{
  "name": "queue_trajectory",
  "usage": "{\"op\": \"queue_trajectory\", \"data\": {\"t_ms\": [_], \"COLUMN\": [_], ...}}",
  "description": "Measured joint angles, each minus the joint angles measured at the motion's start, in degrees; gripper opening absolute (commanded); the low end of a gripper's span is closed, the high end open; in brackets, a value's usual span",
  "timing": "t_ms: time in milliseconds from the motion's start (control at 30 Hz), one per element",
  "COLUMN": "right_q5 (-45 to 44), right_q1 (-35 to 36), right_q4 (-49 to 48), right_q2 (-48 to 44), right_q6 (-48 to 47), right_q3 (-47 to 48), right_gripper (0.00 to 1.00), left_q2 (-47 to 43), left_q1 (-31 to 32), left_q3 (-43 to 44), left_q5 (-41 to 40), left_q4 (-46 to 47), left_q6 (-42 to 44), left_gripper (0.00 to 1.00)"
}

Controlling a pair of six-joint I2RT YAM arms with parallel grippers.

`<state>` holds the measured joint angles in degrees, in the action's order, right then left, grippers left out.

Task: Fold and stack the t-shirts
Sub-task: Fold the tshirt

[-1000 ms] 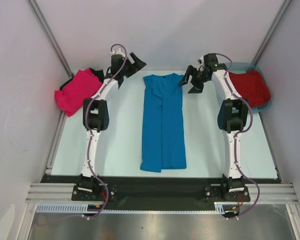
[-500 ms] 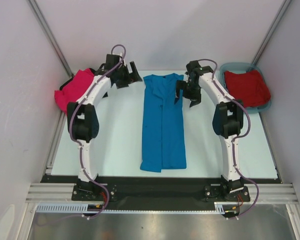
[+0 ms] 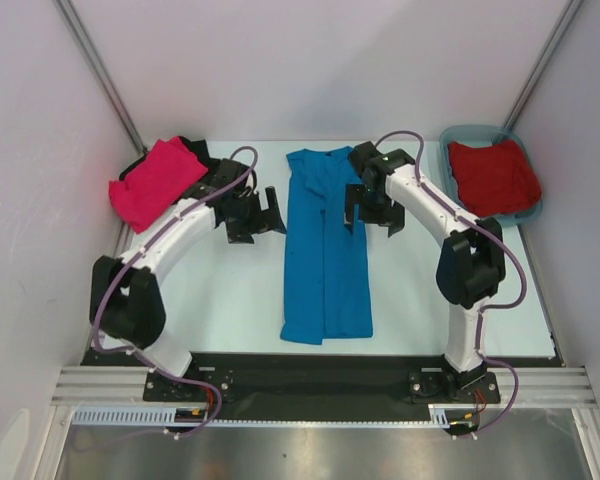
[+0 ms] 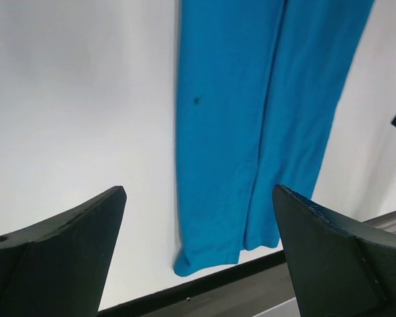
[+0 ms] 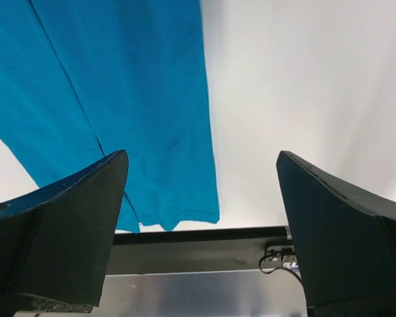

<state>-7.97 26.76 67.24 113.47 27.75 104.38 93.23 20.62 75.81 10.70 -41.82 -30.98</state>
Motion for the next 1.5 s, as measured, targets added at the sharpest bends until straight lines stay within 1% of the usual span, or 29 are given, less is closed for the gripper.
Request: {"op": "queue_trajectory", "data": {"t_ms": [67,167,367,500,633,800,933,1033,1133,1267,1400,1500], "right_q5": [-0.17,-0.17,1.92,4.57,8.55,14.38,21.4,26.08,30.21,33.4,36.96,39.52], "right_q1": [0.0,-0.52,-0.98,-1.22,-2.47,-5.77,-7.39,-8.15,-9.46,-10.54,-11.1,-11.67], "right_q4": [0.11,-0.11,-3.98,-6.86,-9.77,-11.82,-14.27,-16.61,-18.12,-19.17,-21.88,-24.52], "right_q2": [-1.22,-1.29,-1.25,-2.1,-7.8,-19.63,-28.09,-32.74,-36.13,-38.77,-40.61,-41.68], "right_q6": [1.03,1.6,1.14,1.03,1.62,4.24,6.78,8.92,10.86,12.0,12.39,12.74], "right_q3": [-1.49,-2.95,-11.8,-17.4,-24.55,-32.7,-39.85,-46.58,-53.64,-59.01,-63.12,-66.82], "right_gripper": [1.0,1.0,1.0,1.0,0.99,0.98,0.98,0.94,0.94,0.93,0.92,0.89], "left_q2": [-2.62,-2.43,6.8,6.82,5.4,1.22,-4.59,-8.52,-10.12,-12.55,-18.23,-23.04], "left_q1": [0.15,0.07,-0.02,-0.5,-1.53,-2.14,-2.23,-2.58,-2.95,-3.13,-3.19,-3.19], "left_q3": [-1.14,-1.09,-0.26,-3.76,-7.91,-15.39,-23.78,-29.99,-33.64,-37.79,-44.09,-49.16], "left_q5": [0.37,1.79,4.52,6.8,10.32,16.61,22.77,27.45,31.52,34.03,35.12,35.19], "left_q4": [0.2,0.98,-0.11,-0.31,0.35,2.4,5.44,7.69,10.25,14.05,17.59,20.46], "left_q6": [-0.94,-0.96,2.36,4.09,4.57,4.55,4.07,3.17,1.7,-0.44,-3.93,-7.06], "left_gripper": [1.0,1.0,1.0,1.0,1.0,1.0,1.0,1.0,1.0,1.0,1.0,1.0]}}
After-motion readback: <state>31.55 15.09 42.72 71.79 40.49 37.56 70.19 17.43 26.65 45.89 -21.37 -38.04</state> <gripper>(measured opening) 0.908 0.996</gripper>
